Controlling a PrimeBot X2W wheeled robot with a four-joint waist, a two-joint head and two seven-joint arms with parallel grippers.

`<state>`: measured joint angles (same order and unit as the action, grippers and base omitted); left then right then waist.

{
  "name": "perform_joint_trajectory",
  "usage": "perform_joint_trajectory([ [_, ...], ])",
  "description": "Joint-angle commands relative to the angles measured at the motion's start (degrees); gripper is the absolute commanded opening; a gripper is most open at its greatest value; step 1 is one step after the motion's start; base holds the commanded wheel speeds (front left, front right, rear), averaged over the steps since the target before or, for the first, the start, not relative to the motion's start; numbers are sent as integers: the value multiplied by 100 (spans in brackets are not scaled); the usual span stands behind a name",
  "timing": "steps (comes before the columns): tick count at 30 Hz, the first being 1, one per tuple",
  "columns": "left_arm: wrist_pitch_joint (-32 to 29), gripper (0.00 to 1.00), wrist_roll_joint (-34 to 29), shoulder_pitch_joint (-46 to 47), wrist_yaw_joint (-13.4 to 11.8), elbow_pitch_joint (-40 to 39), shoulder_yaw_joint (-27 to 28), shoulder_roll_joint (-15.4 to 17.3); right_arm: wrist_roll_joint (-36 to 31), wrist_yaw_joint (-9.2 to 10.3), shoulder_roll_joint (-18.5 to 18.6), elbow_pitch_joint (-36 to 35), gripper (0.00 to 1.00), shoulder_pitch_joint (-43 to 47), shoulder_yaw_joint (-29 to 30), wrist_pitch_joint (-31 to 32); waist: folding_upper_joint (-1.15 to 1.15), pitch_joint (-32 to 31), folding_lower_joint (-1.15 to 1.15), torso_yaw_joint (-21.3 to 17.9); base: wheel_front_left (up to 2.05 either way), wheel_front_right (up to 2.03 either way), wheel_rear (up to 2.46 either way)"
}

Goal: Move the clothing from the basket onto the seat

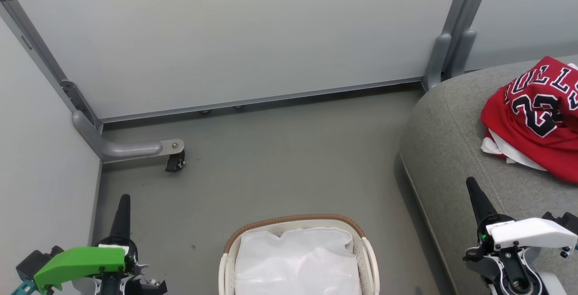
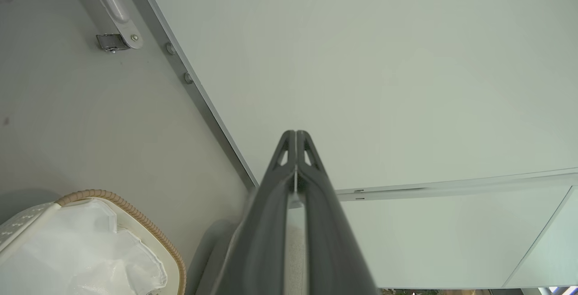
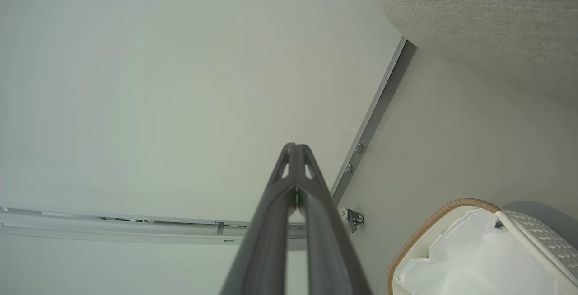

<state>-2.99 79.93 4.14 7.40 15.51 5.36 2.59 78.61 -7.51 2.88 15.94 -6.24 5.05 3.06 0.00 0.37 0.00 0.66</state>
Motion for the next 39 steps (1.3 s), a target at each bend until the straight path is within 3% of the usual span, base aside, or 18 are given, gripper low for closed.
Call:
perform_joint_trajectory([
  [1,-47,0,138,135,12,-42,26,39,136,2,19,-66,0,-9,32,43,0,-1,0,-3,0,0,0],
  [31,-362,0,1252,249,16,-160,130,47,1373,3,5,-207,0,9,163,370,0,-18,0,-64,0,0,0],
  [39,-374,0,1256,241,16,-155,129,46,1387,3,5,-207,0,10,162,369,0,-19,0,-66,0,0,0],
])
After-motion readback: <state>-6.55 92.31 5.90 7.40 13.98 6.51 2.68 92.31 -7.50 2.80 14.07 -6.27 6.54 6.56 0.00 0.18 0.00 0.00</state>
